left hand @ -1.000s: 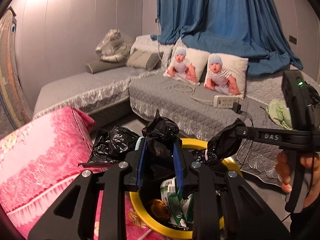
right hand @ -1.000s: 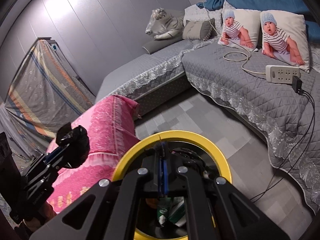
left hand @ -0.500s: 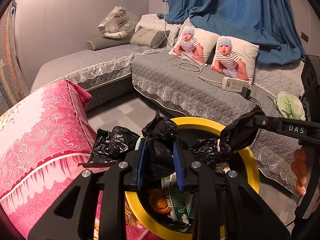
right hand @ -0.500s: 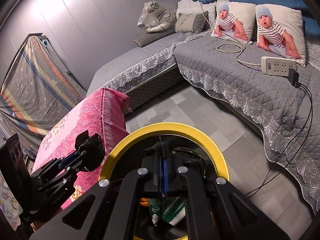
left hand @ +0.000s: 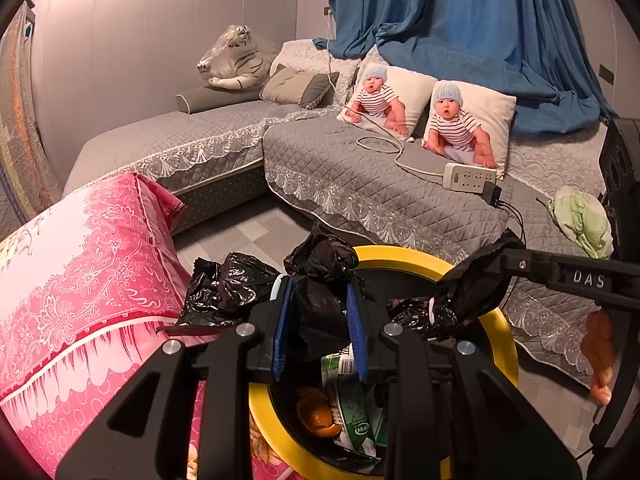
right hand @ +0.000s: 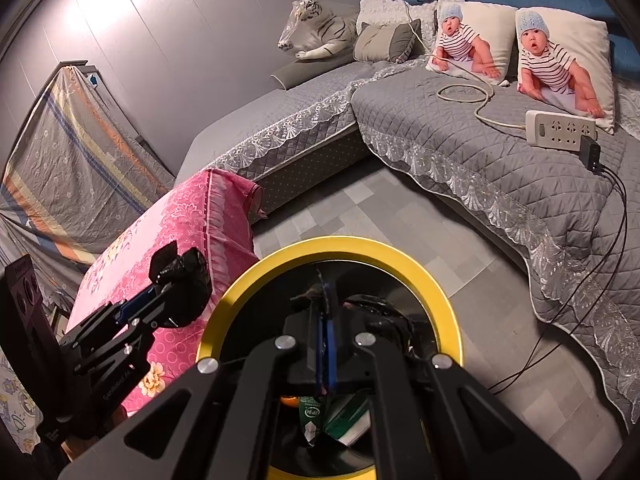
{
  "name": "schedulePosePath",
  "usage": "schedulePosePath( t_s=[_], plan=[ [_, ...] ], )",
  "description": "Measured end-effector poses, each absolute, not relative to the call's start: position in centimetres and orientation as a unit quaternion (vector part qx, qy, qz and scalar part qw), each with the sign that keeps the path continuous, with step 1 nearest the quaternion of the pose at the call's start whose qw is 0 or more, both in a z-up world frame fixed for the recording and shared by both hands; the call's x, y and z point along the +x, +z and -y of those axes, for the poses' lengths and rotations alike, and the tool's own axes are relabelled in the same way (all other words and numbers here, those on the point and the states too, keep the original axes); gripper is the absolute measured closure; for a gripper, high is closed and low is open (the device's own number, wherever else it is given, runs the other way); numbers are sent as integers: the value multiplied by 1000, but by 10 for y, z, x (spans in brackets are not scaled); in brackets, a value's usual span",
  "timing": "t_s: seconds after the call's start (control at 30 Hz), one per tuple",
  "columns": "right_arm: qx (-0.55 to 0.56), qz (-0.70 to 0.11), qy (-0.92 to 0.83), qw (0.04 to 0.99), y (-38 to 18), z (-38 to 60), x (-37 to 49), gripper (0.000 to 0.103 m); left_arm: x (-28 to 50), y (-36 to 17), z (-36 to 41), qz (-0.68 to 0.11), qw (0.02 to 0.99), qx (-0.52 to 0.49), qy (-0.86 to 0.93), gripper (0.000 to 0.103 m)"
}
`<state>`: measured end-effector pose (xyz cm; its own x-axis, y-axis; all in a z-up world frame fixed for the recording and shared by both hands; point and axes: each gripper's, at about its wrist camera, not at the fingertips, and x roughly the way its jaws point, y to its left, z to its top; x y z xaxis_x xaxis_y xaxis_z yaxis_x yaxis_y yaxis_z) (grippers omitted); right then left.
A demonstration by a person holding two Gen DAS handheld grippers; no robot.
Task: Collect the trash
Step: 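Carry both black bags over the yellow bin with both tools, then open both tools to drop the black bags into the bin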
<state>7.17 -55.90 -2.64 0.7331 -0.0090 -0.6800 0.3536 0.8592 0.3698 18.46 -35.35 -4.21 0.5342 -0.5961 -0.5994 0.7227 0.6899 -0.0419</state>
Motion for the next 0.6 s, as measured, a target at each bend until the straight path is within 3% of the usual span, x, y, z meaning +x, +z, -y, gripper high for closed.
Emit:
schedulePosePath(
  t_s=[0.3, 0.4, 0.47, 0.5, 0.57, 0.6],
  plan=[
    [244, -360, -106, 894, -32, 560, 76, 101, 187, -39, 352, -289, 872, 89, -385, 78],
    [255, -360, -111, 891, -34, 563, 76, 101, 187, -40, 349, -288, 875, 82, -380, 61],
    [261, -359, -114, 889, -34, 565, 76, 100, 188, -38, 345, -287, 878, 74, -375, 39],
    [262, -358, -119, 888, -32, 566, 75, 98, 188, -36, 340, -283, 881, 67, -373, 38],
    [262, -353, -124, 889, -28, 567, 73, 90, 187, -29, 335, -278, 884, 61, -371, 35],
    [262, -349, -126, 891, -25, 566, 71, 80, 187, -26, 331, -274, 887, 58, -366, 27]
  ],
)
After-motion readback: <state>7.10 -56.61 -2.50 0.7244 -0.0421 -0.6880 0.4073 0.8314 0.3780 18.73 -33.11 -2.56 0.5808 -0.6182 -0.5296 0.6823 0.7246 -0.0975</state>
